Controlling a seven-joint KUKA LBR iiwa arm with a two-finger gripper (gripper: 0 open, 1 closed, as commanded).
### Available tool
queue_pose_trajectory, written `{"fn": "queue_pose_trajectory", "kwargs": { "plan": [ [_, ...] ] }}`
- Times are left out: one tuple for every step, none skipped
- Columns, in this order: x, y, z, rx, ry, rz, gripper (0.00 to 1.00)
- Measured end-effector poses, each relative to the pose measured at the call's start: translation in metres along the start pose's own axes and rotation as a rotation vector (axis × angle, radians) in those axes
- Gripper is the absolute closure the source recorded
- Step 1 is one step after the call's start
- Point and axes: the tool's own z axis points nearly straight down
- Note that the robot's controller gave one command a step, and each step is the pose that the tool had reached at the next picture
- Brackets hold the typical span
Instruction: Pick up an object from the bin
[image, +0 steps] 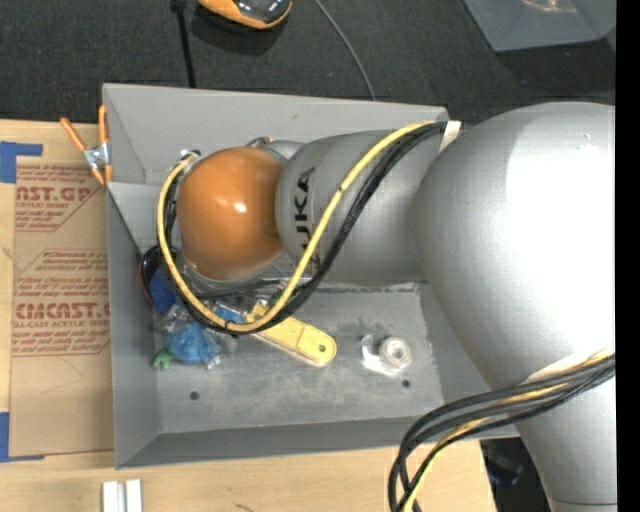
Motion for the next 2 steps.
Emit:
{"fn": "queue_pose_trajectory", "kwargs": {
  "plan": [
    [0.001,0.002,-0.021,-0.004,0.004,0.0,1.0],
    [-0.001,0.001,-0.042,0.0,-0.002,0.0,1.0]
  ]
}}
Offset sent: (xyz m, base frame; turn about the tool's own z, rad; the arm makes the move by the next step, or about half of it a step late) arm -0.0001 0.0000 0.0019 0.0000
